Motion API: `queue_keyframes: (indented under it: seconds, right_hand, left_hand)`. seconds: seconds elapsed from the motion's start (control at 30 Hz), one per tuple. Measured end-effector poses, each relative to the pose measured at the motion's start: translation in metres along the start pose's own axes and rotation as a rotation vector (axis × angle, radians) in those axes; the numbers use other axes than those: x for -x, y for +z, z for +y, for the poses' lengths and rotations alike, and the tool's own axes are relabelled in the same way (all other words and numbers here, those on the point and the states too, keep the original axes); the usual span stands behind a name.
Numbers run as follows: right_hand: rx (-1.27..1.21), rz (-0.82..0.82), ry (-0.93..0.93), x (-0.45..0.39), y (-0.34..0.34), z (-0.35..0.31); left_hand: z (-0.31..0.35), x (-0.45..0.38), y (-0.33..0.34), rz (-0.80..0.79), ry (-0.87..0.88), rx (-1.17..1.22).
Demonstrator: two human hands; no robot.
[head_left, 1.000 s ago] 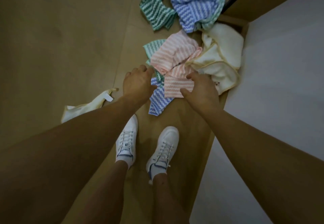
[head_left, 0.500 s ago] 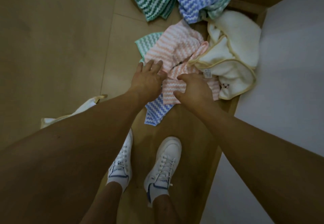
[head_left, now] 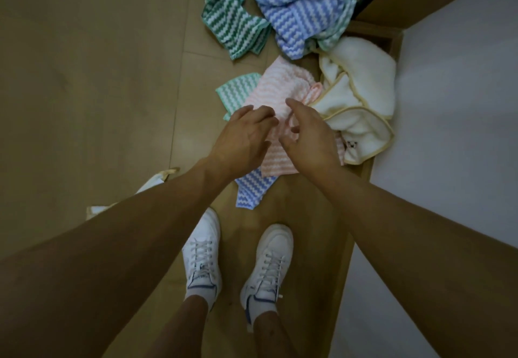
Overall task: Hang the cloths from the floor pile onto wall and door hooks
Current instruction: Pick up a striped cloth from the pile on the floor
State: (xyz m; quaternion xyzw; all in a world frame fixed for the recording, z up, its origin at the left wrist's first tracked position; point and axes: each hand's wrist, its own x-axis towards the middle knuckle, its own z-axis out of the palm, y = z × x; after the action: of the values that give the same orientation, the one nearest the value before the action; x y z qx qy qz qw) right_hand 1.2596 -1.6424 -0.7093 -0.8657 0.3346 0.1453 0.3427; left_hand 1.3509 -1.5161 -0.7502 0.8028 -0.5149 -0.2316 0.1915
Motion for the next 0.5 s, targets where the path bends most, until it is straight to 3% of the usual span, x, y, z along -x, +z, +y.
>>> queue_keyframes:
  seconds: [0.17, 0.5]
  right_hand:
    - [-0.058, 0.077, 0.008, 0.003, -0.034, -0.026]
    - [-0.179, 0.309, -0.057, 0.048, -0.139, -0.088]
  left_hand:
    - [0.033, -0.009, -0.05, 0.05, 0.097, 0.163]
    - [0.103, -0.015, -0.175, 0.212, 0.017, 0.258]
